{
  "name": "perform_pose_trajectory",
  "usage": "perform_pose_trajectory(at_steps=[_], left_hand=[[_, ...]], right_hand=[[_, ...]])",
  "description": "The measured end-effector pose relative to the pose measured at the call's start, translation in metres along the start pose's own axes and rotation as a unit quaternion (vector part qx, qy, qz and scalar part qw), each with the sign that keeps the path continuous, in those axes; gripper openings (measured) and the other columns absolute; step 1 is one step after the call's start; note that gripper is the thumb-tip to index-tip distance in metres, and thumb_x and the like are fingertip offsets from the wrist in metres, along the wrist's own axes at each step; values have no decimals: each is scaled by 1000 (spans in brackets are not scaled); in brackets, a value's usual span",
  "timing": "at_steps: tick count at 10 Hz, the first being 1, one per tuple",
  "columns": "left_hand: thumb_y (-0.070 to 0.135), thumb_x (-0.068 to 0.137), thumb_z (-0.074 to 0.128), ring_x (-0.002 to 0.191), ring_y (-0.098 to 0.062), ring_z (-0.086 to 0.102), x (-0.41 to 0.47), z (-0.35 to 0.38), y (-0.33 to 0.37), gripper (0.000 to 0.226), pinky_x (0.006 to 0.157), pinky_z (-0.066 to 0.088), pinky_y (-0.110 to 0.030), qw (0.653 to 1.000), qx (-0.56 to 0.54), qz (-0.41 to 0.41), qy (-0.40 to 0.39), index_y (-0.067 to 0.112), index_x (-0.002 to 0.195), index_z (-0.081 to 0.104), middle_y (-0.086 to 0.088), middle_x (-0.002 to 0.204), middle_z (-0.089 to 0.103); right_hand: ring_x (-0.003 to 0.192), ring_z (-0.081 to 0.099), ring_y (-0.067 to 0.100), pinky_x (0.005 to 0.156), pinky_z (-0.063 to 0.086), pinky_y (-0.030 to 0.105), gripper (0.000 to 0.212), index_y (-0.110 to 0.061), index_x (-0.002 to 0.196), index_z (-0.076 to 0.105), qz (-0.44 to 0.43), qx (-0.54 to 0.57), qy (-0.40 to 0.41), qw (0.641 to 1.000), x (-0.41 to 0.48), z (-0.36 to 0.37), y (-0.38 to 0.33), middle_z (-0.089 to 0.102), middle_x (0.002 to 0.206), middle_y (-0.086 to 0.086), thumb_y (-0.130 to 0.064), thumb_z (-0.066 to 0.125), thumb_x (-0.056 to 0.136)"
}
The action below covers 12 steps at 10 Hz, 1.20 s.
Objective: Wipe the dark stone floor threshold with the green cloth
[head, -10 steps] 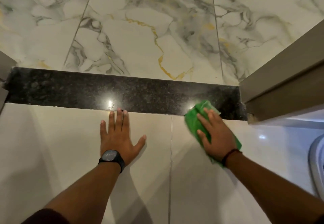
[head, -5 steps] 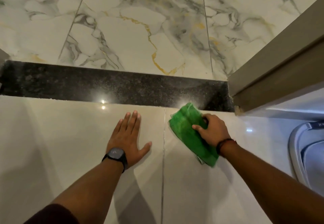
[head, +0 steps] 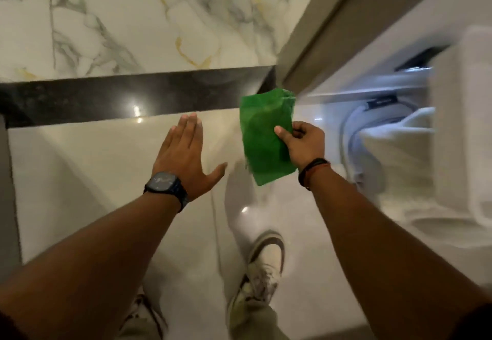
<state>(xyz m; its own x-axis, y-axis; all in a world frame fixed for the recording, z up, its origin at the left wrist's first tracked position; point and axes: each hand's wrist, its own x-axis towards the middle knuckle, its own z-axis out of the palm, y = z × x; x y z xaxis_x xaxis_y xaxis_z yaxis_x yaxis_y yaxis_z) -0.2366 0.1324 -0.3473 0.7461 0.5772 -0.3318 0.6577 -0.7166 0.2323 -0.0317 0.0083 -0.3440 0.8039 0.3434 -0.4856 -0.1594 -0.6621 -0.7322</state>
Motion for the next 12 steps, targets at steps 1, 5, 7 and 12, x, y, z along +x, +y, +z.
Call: perform_pose_trajectory(at_steps=[1, 5, 7, 12], left_hand=[[71, 77, 29, 147, -28, 2, -6, -68, 67, 103, 118, 2, -38, 999, -24, 41, 11, 1, 150, 9, -16, 160, 8], [61, 88, 38, 147, -25, 3, 50, -149, 332, 88, 113, -7, -30, 981, -69, 181, -1, 5, 150, 11, -13, 160, 10], [59, 88, 39, 147, -25, -6, 66, -101, 363, 91, 114, -9, -34, 980, -35, 194, -9, 3, 150, 1, -13, 161, -3], [65, 84, 40, 147, -27, -2, 51, -160, 276, 98, 116, -3, -35, 976, 16, 215, 39, 3, 150, 2, -12, 161, -2]], right_hand=[[76, 65, 23, 79, 57, 39, 13, -13, 78, 67, -12, 75, 57, 995, -27, -89, -53, 71, 80, 11, -18, 79, 76], [87, 60, 25, 86, 54, 39, 39, -7, 104, 67, 97, -72, 203, 972, -10, -355, -67, 68, 98, 9, -30, 78, 76], [103, 62, 31, 94, 50, 42, 47, -6, 111, 63, 138, -74, 165, 974, 28, -329, -22, 67, 112, 13, -31, 79, 75], [140, 30, 37, 111, 31, 52, 57, -10, 144, 32, -242, -440, 80, 861, -7, -307, -55, 33, 151, 21, -26, 51, 93]])
